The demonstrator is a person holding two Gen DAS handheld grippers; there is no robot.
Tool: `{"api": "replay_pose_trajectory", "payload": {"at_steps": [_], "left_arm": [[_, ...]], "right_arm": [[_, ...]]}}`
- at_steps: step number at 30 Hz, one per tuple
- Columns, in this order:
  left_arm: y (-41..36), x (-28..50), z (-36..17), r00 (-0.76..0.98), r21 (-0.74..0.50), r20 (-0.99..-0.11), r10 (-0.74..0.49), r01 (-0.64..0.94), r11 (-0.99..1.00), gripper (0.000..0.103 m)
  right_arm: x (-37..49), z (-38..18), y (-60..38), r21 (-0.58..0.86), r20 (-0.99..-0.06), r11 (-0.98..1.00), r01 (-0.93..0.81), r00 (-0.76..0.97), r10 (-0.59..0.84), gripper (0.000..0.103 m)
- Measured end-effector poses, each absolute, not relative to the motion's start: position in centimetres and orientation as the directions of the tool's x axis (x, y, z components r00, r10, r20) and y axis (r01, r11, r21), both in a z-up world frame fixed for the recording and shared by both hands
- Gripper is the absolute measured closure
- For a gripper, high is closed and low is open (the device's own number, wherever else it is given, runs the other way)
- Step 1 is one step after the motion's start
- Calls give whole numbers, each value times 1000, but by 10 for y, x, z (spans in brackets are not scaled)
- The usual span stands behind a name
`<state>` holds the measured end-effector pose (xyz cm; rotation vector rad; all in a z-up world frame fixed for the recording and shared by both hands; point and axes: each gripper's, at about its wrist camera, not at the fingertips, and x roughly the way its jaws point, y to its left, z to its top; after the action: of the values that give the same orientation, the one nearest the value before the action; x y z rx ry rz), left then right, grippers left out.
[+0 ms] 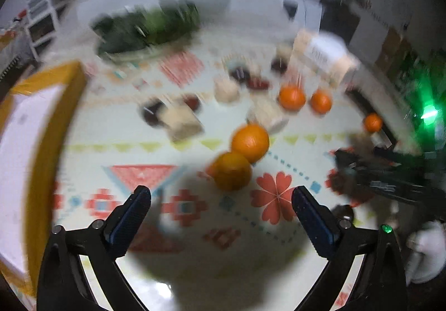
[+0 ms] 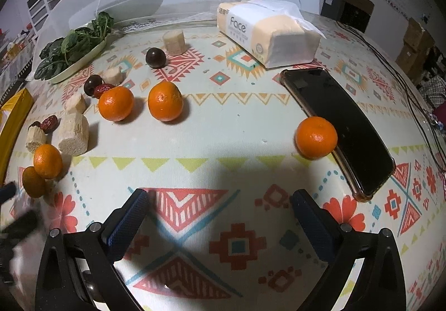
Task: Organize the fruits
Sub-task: 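Grasp a dark round fruit with the right tool while the left tool grasps an orange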
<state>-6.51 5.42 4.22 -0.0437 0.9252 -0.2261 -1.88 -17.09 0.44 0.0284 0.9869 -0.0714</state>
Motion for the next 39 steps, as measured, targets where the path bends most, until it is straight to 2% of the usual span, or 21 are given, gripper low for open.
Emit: {"api": "replay_pose_trajectory", "payload": {"at_steps": [3,5,7,10,11,13,18,19,20,21,22,23,27,28,29,31,32,37,39], "left_arm": [[88,-112,93,731,-142,-646,-221,170,975,2],[110,-146,126,806,-143,-546,-229,180,973,2],[132,-174,156,861,-160,-450,-236,182,970,2],[155,-196,187,895,-183,-385,-224,164,969,2],[158,-197,191,892,-179,-400,-213,152,972,2],[164,-198,191,872,-198,-443,-206,129,972,2],[161,-198,164,829,-199,-513,-223,138,970,2],[159,-196,157,819,-199,-524,-234,150,969,8],[154,-193,149,807,-194,-540,-240,158,968,22],[150,-188,142,792,-193,-558,-246,164,967,30],[147,-182,133,773,-204,-578,-262,174,963,45],[145,-177,126,753,-225,-592,-288,189,956,49],[130,-157,99,712,-229,-630,-310,212,950,49],[125,-149,91,692,-236,-644,-325,224,946,49],[121,-144,86,678,-245,-652,-338,233,941,49],[111,-128,73,646,-253,-678,-351,244,936,49],[106,-122,69,638,-251,-684,-353,248,936,49],[76,-89,47,587,-245,-720,-371,285,927,49],[67,-78,42,572,-236,-734,-367,292,927,49]], "right_arm": [[-22,9,-171,-37,-824,995,94,561,-83,2],[-35,25,-170,-43,-787,994,99,610,-95,11],[-58,56,-165,-29,-717,996,81,693,-77,11],[-103,103,-156,-32,-549,998,63,833,-70,8],[-115,112,-153,-32,-507,998,54,859,-63,0],[-135,122,-148,-18,-478,1000,11,878,-18,0],[-134,96,-133,40,-603,993,-109,790,111,3],[-131,90,-130,46,-621,991,-127,773,128,9],[-130,84,-127,53,-640,988,-145,755,145,17],[-129,78,-124,61,-655,985,-161,738,161,19],[-128,71,-120,70,-672,982,-177,719,178,21],[-125,65,-116,74,-686,980,-187,704,186,24],[-118,34,-109,95,-742,972,-213,636,212,37],[-115,27,-108,103,-754,971,-218,619,219,45],[-112,23,-108,108,-761,970,-219,609,223,49],[-109,17,-111,117,-766,970,-211,602,224,50],[-108,17,-112,121,-765,970,-211,603,227,55],[-103,13,-118,158,-769,964,-213,587,255,65],[-101,13,-120,169,-769,961,-217,581,267,65]]}}
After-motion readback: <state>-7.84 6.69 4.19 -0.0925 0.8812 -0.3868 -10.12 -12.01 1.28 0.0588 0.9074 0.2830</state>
